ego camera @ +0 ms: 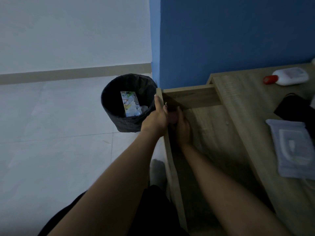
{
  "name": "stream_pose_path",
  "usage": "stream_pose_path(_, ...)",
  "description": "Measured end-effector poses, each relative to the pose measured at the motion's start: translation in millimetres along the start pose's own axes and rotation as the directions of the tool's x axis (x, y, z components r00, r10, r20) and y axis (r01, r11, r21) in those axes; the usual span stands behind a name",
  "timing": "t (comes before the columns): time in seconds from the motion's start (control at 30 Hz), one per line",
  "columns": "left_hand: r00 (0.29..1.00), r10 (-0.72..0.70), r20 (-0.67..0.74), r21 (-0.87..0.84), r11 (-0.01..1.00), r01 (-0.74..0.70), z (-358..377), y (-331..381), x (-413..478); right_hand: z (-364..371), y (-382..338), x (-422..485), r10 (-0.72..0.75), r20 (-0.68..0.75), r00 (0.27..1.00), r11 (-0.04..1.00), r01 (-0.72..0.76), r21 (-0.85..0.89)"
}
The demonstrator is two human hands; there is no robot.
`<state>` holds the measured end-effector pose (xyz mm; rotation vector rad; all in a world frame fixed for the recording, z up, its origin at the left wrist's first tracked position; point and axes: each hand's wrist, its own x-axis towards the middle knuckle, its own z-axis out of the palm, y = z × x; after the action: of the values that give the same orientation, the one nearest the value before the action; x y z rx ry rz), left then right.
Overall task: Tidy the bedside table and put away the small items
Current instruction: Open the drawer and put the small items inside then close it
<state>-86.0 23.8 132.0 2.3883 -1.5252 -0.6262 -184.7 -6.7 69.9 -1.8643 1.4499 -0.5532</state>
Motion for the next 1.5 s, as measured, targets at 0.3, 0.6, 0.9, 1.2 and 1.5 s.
stream_pose_path(0.3,0.995,-0.096,-0.035,-0.071,0.993,0.094,-1.0,1.1,-1.9,-122.0,-37.6,-33.5,-0.187,-0.3,0.935,0.98,0.199,0.011)
stream_pose_path(0.6,0.993,-0.1,-0.067,0.058,0.993,0.104,-9.1,23.0,-16.3,-238.7,23.3,-60.0,-0.135,-0.472,0.871,0.97,0.019,-0.243)
stream_pose_path(0.9,1.0,0.014,-0.012,0.092,0.996,-0.013,-5.3,20.6,-45.6,-248.7,68.4,-87.8,0.084,-0.436,0.896,0.861,-0.286,-0.421)
stream_pose_path(1.2,0.998,0.062,0.023,0.126,0.99,-0.064,-6.3,12.2,-42.8,-258.1,56.4,-73.6,0.121,-0.43,0.895,0.918,-0.266,-0.295)
stream_pose_path(1.5,0.996,0.085,0.007,0.137,0.987,-0.085,-3.7,10.7,-39.6,-247.8,4.0,-40.6,0.018,-0.448,0.894,0.973,-0.119,-0.199)
